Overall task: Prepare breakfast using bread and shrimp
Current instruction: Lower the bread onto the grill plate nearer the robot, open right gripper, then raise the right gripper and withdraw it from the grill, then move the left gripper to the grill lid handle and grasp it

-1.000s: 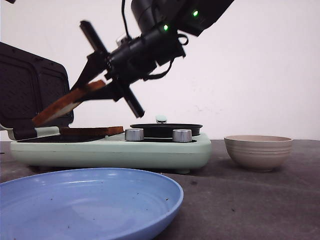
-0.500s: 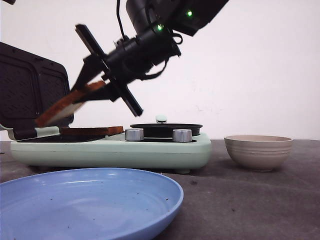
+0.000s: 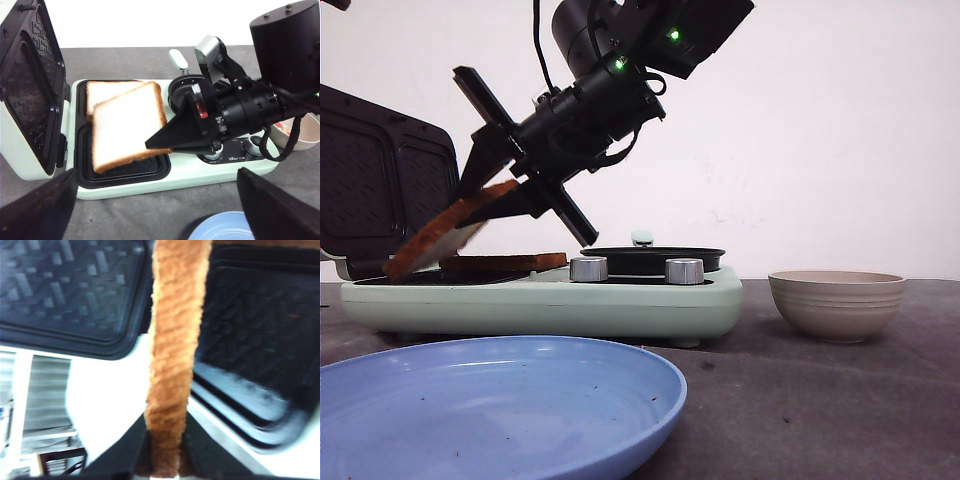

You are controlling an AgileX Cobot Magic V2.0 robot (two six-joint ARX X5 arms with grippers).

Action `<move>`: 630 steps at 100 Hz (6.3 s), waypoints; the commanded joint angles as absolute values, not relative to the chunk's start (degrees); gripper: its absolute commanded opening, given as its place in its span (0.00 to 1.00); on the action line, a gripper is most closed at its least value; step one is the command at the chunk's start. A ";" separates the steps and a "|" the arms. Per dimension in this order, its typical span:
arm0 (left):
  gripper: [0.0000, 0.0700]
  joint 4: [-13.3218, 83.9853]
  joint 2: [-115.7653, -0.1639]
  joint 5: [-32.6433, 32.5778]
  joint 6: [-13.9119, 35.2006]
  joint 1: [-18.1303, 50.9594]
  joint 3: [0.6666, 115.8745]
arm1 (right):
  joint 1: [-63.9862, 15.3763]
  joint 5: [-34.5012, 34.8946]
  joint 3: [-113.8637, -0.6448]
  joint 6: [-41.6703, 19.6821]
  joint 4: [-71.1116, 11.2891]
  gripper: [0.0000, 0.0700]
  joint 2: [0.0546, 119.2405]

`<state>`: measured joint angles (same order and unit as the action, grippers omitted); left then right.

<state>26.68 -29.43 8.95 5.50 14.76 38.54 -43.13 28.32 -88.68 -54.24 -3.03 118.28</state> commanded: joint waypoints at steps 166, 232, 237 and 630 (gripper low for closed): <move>0.79 26.11 -29.47 8.80 4.58 14.96 38.72 | -45.30 19.20 -90.56 -42.85 -9.98 0.54 119.46; 0.79 26.11 -29.47 8.80 4.60 14.96 38.72 | -46.76 12.01 -98.28 -32.16 -24.38 0.56 119.46; 0.79 26.11 -29.47 8.80 4.58 14.96 38.72 | -46.76 12.03 -98.28 -31.31 -24.86 0.56 119.46; 0.80 13.06 -48.29 14.02 38.85 -2.63 53.54 | -30.20 0.47 -29.54 -7.51 -10.31 0.58 45.60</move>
<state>14.17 -46.30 11.66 33.71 -0.64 51.64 -29.85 0.34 -29.41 -6.92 -10.61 45.32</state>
